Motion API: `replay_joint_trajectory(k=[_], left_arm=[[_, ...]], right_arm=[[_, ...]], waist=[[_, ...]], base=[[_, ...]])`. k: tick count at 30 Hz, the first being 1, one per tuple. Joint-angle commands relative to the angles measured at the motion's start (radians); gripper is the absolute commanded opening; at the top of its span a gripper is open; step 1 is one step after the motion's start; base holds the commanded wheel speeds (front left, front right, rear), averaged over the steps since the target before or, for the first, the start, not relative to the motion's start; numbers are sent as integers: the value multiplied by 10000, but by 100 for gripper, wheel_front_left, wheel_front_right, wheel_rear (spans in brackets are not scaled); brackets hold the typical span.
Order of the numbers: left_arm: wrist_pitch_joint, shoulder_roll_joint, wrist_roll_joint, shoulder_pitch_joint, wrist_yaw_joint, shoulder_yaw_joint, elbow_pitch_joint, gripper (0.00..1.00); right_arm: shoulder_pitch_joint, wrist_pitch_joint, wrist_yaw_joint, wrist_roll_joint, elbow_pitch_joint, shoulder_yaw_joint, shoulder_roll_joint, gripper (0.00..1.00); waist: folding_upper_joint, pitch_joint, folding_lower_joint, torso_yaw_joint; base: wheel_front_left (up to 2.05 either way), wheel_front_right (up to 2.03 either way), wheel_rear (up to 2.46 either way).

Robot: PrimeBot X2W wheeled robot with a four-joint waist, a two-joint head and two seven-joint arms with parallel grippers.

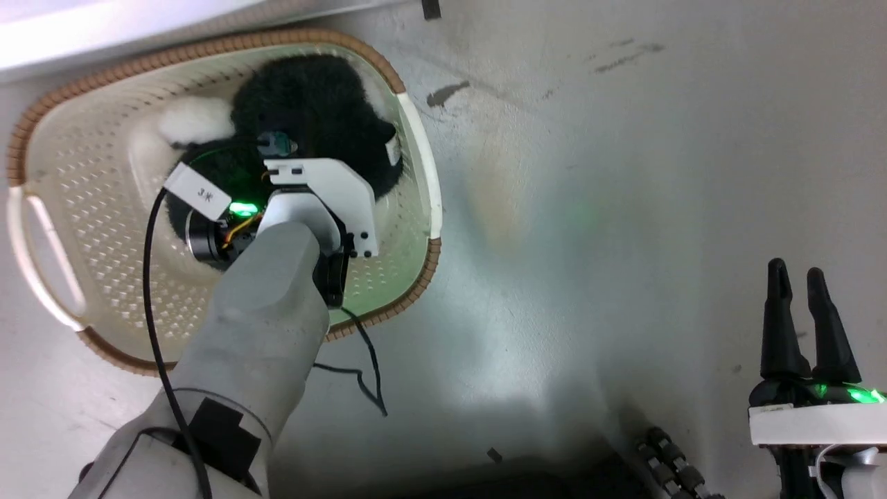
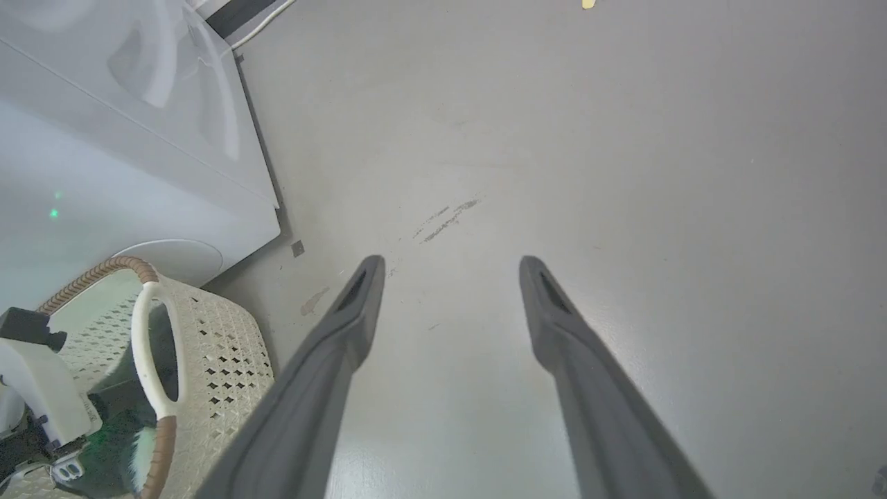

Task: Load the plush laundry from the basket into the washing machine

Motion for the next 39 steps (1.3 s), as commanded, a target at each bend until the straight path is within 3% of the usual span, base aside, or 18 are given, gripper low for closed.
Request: replay_joint_trajectory(k=[1,13,31,39], left_arm=[[-72,37,-83,142,-95,-20,16,0],[-557,28,-926,1286,-741,-339,-660,0],[-1530,26,-2255,3584,-1094,-732,-1794,0],[-1719,113,-2262,4698,-1066,-177,-2695,0]], right_arm=[[-201,-54,-9,24,42,19,-26,100],[-228,116,-9,-128,318,-26,-202,100],[510,654,-9,-573,741,-217,-86,100],[1107,862,-9,-767,837,-238,-10,100]], waist=[[-1,-221,0,92],[-1,-2035,0,841],[-1,-5262,0,1964],[-1,-6745,0,2328]], base=[[0,0,0],[0,0,0],[0,0,0],[0,0,0]])
